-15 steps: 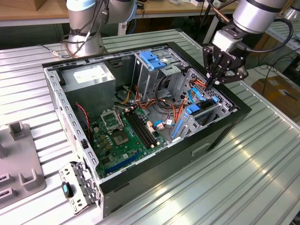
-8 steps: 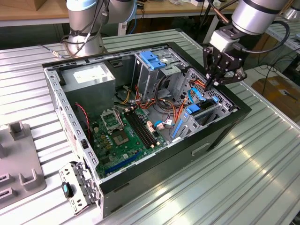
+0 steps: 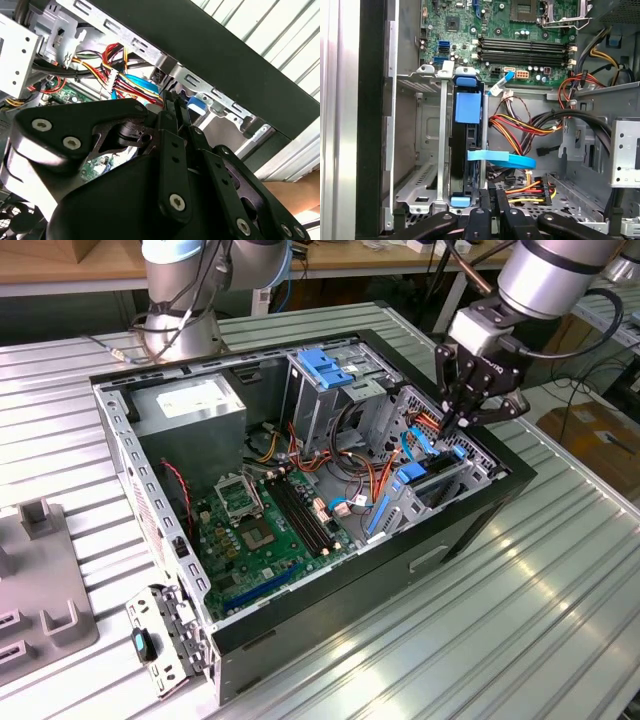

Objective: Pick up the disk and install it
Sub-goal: 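Insert the second disk wire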

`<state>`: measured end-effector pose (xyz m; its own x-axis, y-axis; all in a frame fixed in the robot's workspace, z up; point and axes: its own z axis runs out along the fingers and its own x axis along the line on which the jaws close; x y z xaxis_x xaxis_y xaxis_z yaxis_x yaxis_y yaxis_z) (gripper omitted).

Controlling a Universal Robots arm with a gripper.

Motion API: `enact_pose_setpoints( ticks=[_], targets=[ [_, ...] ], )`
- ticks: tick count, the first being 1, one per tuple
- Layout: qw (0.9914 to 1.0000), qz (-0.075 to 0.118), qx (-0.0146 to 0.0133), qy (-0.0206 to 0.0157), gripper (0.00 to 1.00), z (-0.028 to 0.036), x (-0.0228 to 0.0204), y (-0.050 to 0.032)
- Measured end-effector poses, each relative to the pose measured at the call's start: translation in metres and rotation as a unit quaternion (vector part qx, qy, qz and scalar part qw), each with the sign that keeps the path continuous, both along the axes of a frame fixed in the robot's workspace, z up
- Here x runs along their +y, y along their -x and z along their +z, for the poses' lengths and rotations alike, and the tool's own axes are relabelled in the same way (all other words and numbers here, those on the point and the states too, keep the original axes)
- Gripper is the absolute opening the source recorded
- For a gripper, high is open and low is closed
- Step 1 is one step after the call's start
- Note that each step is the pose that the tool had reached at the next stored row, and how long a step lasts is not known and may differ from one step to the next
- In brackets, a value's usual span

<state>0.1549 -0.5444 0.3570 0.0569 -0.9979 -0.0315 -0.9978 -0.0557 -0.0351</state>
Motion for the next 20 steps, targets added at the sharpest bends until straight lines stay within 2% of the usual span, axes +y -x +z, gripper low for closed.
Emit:
enact_pose_setpoints(
  ticks=[10,20],
  targets=[
    [1.00000,-0.001,0.0000,-0.0008,0.16,-0.0001,-0.0095,0.0068],
    [1.00000,-0.001,0.0000,-0.0007,0.16,-0.0020,-0.0105,0.0104]
  ],
)
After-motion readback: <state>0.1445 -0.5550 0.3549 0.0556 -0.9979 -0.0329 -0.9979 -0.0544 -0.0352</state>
